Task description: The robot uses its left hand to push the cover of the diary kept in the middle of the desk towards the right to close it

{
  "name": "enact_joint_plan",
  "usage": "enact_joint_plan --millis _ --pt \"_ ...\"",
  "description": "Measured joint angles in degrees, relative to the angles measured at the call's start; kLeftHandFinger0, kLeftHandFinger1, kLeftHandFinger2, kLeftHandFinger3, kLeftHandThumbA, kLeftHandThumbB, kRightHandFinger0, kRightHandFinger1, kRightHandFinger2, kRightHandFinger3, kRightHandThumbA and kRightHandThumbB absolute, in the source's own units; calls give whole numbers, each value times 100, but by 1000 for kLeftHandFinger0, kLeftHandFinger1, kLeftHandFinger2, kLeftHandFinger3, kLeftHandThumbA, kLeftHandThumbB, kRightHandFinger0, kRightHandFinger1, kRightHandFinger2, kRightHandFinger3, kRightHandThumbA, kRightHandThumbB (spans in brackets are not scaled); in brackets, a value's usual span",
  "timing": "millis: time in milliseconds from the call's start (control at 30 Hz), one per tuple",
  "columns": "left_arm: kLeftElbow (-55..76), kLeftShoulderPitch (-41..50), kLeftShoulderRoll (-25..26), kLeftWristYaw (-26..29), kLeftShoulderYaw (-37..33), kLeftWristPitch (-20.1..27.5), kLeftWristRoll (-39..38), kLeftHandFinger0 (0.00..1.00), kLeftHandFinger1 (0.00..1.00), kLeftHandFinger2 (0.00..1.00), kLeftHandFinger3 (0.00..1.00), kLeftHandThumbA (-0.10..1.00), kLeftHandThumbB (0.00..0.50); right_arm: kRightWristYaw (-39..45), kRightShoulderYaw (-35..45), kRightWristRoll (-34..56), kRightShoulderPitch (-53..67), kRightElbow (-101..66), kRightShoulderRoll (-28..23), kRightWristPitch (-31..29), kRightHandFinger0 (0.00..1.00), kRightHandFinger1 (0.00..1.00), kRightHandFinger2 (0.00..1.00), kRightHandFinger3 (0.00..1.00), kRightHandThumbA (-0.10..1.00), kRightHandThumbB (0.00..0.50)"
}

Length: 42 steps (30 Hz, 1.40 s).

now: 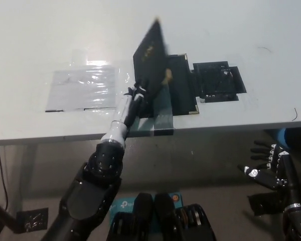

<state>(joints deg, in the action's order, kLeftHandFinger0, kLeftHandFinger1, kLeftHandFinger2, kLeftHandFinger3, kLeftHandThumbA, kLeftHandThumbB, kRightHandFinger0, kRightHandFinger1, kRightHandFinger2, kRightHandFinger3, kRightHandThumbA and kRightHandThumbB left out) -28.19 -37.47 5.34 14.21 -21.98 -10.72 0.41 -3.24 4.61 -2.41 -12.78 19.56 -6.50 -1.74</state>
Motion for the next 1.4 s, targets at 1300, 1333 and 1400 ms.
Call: enact_joint_plan --millis 1300,1333,1400 --pt "317 -731 898 -637 -3205 -1620 4170 1000 1000 1000 1000 929 93 97 -435 -145 -13 -14 -28 5 365 538 588 710 1000 397" --pt "571 -547 887 -656 -2877 -1621 4059 1000 1000 1000 1000 982 84 97 -435 -145 -13 -12 -31 5 368 543 594 716 1000 395" --pt "928 -233 828 -674 -2385 -1600 3849 1000 1000 1000 1000 1000 66 97 -435 -144 -13 -7 -28 6 374 546 601 723 1000 390"
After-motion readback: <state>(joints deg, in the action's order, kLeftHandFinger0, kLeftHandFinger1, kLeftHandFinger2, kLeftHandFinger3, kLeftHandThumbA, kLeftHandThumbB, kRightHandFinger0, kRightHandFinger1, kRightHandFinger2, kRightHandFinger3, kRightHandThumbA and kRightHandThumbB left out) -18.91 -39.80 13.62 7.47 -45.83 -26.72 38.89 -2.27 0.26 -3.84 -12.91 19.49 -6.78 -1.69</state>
